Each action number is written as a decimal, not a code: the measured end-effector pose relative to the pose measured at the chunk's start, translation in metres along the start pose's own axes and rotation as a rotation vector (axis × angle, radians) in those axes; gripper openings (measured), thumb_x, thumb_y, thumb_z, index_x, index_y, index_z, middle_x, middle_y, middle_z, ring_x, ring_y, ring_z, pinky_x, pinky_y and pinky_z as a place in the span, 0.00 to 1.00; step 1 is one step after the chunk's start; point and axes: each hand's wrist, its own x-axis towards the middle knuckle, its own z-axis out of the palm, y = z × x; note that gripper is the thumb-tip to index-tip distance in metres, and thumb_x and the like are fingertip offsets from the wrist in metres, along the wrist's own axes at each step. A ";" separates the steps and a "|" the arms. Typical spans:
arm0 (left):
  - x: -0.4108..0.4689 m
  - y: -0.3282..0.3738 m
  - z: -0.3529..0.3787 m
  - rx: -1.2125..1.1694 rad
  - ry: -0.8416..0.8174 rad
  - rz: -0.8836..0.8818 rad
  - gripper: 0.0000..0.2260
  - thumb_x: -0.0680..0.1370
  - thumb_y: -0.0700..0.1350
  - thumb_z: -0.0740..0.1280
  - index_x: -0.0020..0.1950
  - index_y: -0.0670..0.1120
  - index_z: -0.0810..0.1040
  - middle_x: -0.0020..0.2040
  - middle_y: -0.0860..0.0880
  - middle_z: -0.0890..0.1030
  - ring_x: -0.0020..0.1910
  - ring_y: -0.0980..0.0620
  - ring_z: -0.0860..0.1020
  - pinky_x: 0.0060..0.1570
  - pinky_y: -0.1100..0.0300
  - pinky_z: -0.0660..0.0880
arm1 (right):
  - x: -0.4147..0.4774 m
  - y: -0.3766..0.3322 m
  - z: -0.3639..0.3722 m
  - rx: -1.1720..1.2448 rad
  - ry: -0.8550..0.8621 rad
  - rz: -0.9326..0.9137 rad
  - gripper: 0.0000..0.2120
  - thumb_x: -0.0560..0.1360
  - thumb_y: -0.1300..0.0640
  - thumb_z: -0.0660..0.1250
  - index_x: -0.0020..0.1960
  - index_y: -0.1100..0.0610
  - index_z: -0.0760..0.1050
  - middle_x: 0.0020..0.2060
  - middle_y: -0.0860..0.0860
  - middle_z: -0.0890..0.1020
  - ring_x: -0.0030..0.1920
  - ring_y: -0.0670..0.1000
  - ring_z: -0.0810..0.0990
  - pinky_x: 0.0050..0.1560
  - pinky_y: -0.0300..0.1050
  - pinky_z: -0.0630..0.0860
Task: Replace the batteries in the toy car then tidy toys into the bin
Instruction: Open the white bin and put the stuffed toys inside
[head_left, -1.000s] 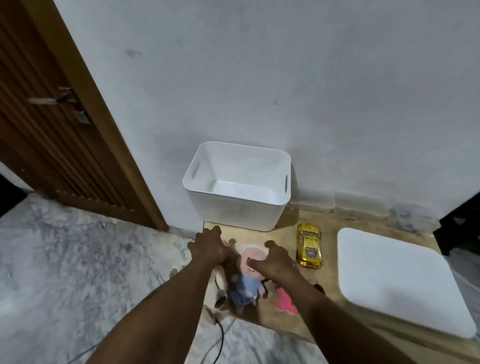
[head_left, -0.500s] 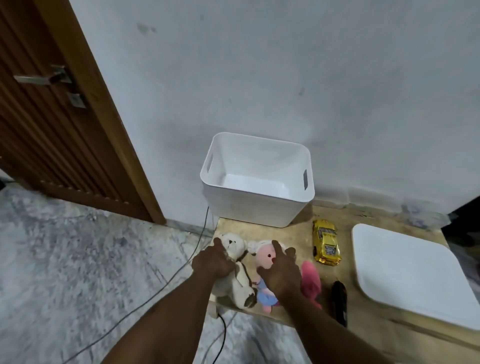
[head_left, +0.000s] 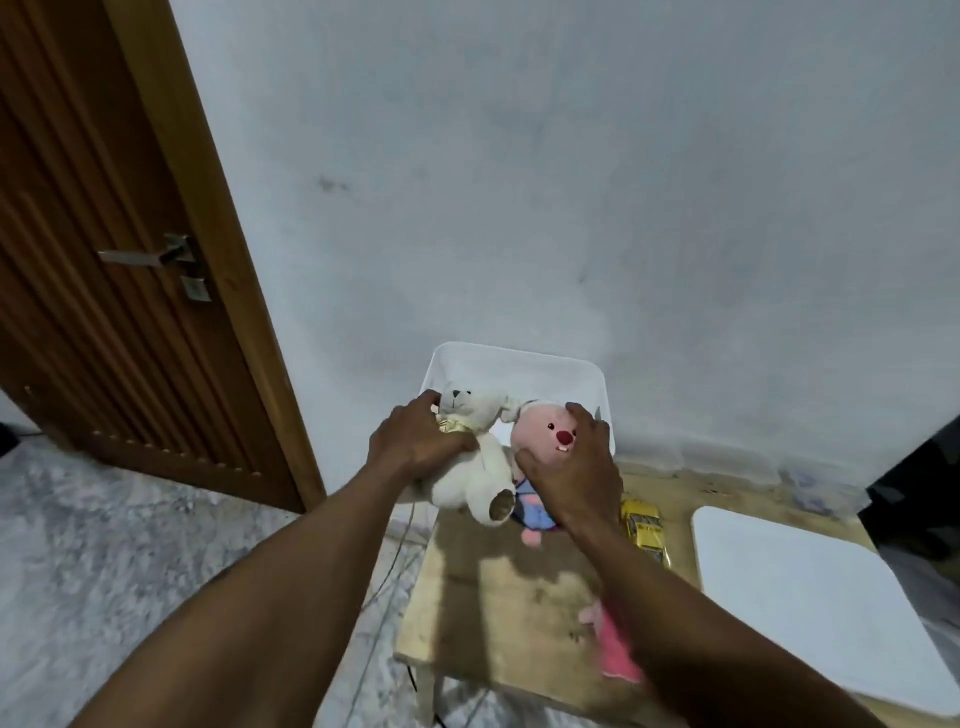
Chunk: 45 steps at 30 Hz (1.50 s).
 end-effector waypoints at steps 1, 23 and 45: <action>0.007 0.009 -0.006 -0.011 0.016 0.010 0.30 0.58 0.67 0.70 0.59 0.61 0.74 0.54 0.53 0.82 0.54 0.47 0.78 0.49 0.54 0.75 | 0.011 -0.006 -0.003 0.010 0.011 0.003 0.39 0.64 0.39 0.73 0.70 0.42 0.61 0.62 0.47 0.70 0.56 0.55 0.78 0.49 0.47 0.73; 0.192 0.021 0.096 0.076 -0.225 -0.286 0.22 0.67 0.57 0.72 0.58 0.50 0.76 0.59 0.46 0.80 0.60 0.45 0.78 0.57 0.53 0.77 | 0.209 0.068 0.105 -0.323 -0.480 0.103 0.32 0.64 0.39 0.74 0.62 0.54 0.70 0.56 0.55 0.79 0.57 0.58 0.79 0.54 0.48 0.75; 0.056 0.060 0.096 -0.005 -0.105 0.050 0.19 0.72 0.54 0.67 0.62 0.53 0.77 0.56 0.49 0.82 0.59 0.47 0.79 0.57 0.54 0.76 | 0.095 0.056 -0.024 -0.124 0.040 -0.043 0.12 0.74 0.51 0.66 0.57 0.48 0.78 0.49 0.44 0.83 0.49 0.50 0.80 0.46 0.41 0.70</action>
